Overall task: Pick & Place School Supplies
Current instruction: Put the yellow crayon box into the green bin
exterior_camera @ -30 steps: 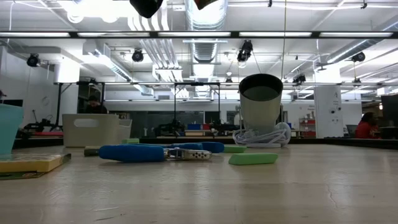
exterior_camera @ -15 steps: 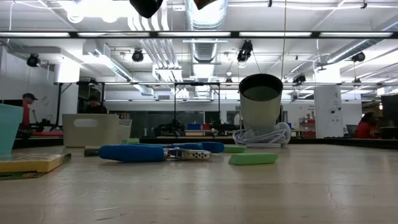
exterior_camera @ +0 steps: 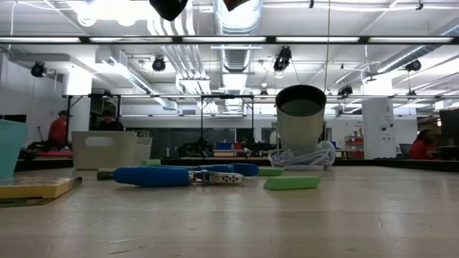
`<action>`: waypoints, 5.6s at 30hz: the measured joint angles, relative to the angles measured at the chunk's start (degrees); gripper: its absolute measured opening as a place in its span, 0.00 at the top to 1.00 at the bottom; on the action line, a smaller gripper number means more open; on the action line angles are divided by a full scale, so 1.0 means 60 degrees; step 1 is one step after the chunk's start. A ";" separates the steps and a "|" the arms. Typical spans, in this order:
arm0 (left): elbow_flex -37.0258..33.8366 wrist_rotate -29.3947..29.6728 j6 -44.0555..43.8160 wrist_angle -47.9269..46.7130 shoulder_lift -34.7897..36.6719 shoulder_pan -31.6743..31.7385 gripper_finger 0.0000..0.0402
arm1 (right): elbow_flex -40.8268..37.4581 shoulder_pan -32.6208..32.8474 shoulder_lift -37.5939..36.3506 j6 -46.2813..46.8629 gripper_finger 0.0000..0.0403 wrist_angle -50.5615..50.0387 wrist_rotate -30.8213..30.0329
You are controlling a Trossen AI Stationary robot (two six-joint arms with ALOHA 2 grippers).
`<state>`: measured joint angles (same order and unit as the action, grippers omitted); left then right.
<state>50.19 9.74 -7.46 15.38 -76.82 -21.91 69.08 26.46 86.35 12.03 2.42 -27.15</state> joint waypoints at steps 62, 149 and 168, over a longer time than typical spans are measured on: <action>-0.0004 0.0121 0.0255 -0.0211 0.0287 0.0007 0.89 | 0.0004 0.0835 -0.2048 0.0135 0.24 -0.2067 -0.1226; -0.1031 -0.6643 -1.0914 -0.9834 0.2131 -0.1942 0.87 | -0.2714 0.2047 -0.4674 -0.0259 0.23 -0.1116 -0.1229; -0.1089 -0.6167 -1.1383 -0.9840 0.2091 -0.1938 0.74 | -0.2714 0.2047 -0.4674 -0.0283 0.24 -0.1144 -0.1233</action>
<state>43.66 -27.27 -75.76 -43.67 -64.27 -33.54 52.80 38.74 58.30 10.33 -4.45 -34.54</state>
